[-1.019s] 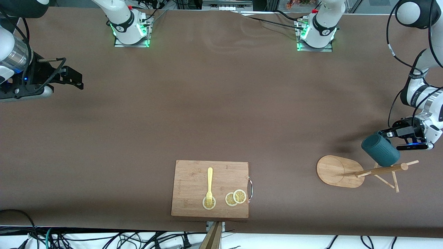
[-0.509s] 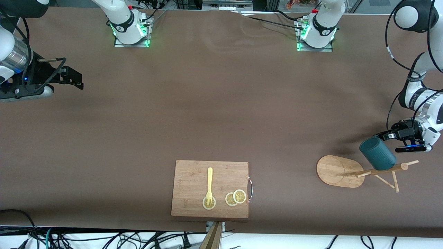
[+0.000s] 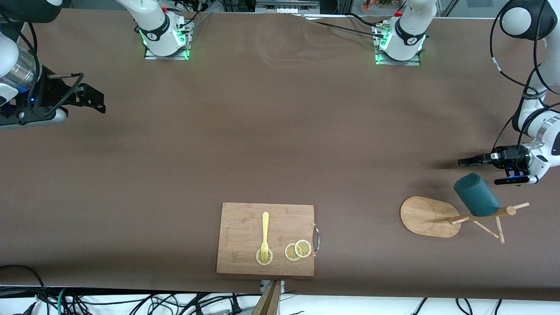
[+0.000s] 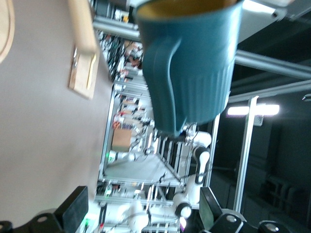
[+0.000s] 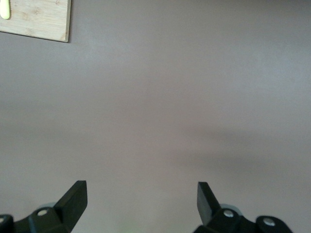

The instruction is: Pass cup and hang on rack

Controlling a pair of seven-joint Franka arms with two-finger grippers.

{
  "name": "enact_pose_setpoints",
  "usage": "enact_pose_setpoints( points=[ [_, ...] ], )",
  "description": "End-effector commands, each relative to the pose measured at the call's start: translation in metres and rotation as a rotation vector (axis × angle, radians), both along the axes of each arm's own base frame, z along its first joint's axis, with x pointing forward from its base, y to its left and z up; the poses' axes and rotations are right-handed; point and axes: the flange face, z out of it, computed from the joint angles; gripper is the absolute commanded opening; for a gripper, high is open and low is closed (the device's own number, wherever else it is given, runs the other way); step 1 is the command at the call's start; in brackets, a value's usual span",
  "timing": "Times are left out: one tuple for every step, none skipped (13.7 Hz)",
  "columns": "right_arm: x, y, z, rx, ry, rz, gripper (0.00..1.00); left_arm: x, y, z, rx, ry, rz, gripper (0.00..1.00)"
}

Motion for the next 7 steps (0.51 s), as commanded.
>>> enact_pose_setpoints(
  points=[
    [-0.006,0.000,0.006,-0.007,-0.006,0.016,1.00,-0.005,0.007,0.031,0.099,-0.018,-0.135,1.00],
    [-0.006,0.000,0.006,-0.007,-0.006,0.016,1.00,-0.005,0.011,0.043,0.151,-0.010,-0.177,1.00],
    [-0.006,0.000,0.006,-0.007,-0.006,0.016,1.00,-0.002,0.015,0.056,0.207,-0.001,-0.213,1.00],
    [-0.006,0.000,0.006,-0.007,-0.006,0.016,1.00,0.002,0.020,0.071,0.270,0.022,-0.251,1.00],
    [-0.006,0.000,0.006,-0.007,-0.006,0.016,1.00,0.003,0.023,0.087,0.332,0.051,-0.285,1.00],
    [-0.006,0.000,0.006,-0.007,-0.006,0.016,1.00,0.002,0.023,0.101,0.386,0.070,-0.320,1.00],
    [-0.006,0.000,0.006,-0.007,-0.006,0.016,1.00,0.001,0.021,0.114,0.428,0.070,-0.347,1.00]
  ],
)
